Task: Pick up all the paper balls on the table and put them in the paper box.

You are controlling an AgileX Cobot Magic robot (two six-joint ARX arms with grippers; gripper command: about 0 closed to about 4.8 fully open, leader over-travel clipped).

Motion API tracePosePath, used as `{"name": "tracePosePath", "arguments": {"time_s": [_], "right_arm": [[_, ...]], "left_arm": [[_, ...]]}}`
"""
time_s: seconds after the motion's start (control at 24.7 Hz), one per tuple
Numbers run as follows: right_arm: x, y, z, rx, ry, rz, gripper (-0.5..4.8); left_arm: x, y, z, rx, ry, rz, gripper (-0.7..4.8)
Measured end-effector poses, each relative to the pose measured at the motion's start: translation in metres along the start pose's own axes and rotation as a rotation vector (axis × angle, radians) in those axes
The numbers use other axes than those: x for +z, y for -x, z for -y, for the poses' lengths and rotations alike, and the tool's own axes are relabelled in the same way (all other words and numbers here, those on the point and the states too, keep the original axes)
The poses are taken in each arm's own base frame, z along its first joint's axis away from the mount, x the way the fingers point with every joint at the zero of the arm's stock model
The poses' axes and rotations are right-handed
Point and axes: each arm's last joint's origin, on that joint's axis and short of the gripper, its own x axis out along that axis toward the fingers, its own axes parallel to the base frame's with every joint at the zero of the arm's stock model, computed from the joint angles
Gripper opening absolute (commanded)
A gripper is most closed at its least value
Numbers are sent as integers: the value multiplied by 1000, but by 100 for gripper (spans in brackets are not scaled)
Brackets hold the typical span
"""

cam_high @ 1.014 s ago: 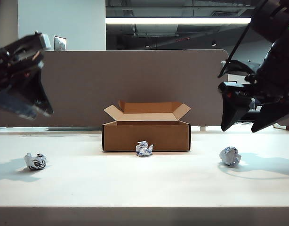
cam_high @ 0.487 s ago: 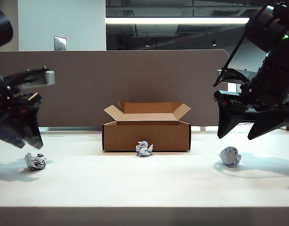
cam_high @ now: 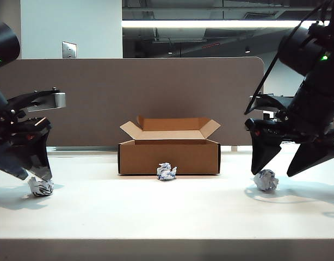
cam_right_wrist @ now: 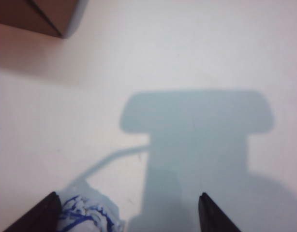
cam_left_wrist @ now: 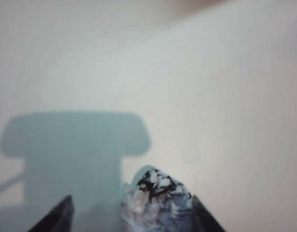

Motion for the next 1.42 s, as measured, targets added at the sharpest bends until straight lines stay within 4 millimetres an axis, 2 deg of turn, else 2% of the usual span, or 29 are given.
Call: {"name": "tracePosePath", "arguments": {"time_s": [0.28, 0.53, 0.77, 0.97, 1.22, 1.26, 1.42], "right_arm": [[15, -4, -1, 9, -1, -9, 391], [9, -5, -1, 35, -24, -61, 390], [3, -5, -2, 60, -43, -129, 382], [2, -4, -2, 59, -45, -143, 328], [1, -4, -2, 57, -46, -151, 293], [1, -4, -2, 58, -44, -151, 244], [-1, -4, -10, 66, -25, -172, 173]], "left_arm": [[0, -5, 0, -26, 1, -1, 313], [-4, -14, 0, -54, 25, -37, 313], [-4, -14, 0, -54, 40, -37, 313], [-4, -14, 0, -78, 45, -38, 310], [-4, -13, 1, -94, 51, -42, 310], [-4, -13, 1, -95, 52, -43, 309], [-5, -13, 1, -99, 54, -47, 297]]}}
